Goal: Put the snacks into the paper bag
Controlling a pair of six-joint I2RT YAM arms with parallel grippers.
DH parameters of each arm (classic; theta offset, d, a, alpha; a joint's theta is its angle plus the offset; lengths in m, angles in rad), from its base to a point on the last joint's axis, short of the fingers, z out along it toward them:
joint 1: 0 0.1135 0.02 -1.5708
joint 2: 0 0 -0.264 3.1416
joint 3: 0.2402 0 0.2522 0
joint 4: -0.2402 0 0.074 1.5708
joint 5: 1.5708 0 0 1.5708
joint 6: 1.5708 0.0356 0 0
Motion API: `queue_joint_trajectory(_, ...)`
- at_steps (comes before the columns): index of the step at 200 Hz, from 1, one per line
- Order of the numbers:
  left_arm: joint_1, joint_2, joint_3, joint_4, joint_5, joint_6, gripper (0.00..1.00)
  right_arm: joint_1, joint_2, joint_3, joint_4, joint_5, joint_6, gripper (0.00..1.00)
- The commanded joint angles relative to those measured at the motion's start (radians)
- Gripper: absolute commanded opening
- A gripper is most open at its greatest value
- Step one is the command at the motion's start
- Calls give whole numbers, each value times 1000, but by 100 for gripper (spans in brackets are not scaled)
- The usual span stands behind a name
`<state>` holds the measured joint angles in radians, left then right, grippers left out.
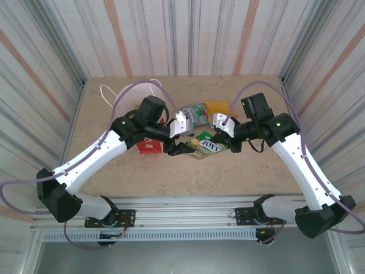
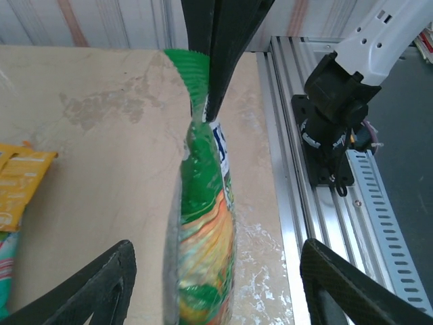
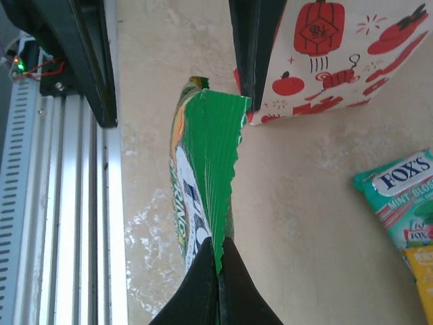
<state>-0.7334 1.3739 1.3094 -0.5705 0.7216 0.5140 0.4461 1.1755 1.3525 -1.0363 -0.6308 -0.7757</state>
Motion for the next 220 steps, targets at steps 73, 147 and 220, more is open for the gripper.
queue_joint_trajectory(73, -1, 70, 57, -62, -55, -6, 32, 28, 9, 38, 121, -70, 11, 0)
queue_joint_trajectory(147, 34, -18, 173, -111, -306, -163, 9, -4, -139, -179, 571, 139, 399, 58)
queue_joint_trajectory(220, 102, -61, 470, -158, -660, -252, 0, -69, -65, -268, 709, 193, 749, 63)
